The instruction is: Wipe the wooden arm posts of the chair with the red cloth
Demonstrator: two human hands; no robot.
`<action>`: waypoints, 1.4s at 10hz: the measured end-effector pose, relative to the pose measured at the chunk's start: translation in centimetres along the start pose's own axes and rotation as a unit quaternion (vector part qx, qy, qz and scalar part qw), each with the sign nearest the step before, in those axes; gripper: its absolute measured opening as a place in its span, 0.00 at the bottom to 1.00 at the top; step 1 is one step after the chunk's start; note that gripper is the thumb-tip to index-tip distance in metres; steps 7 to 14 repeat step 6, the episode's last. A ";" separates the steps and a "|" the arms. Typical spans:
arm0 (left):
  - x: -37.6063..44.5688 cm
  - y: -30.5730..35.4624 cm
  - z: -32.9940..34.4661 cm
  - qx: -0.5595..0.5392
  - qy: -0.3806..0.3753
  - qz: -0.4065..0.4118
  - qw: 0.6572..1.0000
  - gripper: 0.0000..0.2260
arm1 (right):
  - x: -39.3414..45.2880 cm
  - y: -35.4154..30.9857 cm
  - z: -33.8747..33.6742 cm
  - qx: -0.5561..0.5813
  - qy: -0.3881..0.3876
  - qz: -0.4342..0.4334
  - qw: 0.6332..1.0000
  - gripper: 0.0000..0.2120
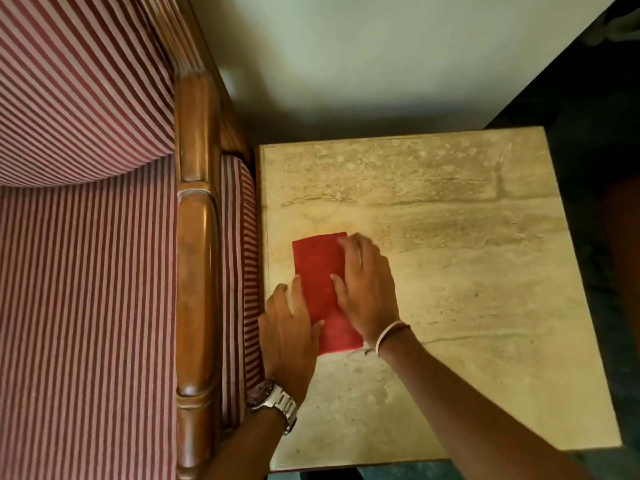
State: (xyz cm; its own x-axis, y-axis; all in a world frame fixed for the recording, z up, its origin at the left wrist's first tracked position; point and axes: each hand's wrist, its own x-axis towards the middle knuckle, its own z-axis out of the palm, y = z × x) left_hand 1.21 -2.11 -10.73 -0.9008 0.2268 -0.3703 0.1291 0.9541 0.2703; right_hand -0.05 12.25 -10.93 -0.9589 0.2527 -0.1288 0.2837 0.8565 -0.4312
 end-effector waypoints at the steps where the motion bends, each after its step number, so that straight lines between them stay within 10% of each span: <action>1: 0.0 0.1 0.3 0.082 -0.024 0.154 0.984 0.41 | -3.5 0.6 0.6 -0.050 -0.053 -0.051 0.996 0.23; 4: 2.1 0.7 -1.5 0.146 -0.213 0.173 0.951 0.40 | -4.3 -0.1 -0.6 -0.078 -0.199 -0.040 0.976 0.33; 6: 3.7 3.7 -10.4 0.108 -0.076 0.215 0.968 0.31 | -2.0 -2.8 -7.2 -0.091 -0.156 -0.021 0.983 0.36; 14: 3.7 3.7 -10.4 0.108 -0.076 0.215 0.968 0.31 | -2.0 -2.8 -7.2 -0.091 -0.156 -0.021 0.983 0.36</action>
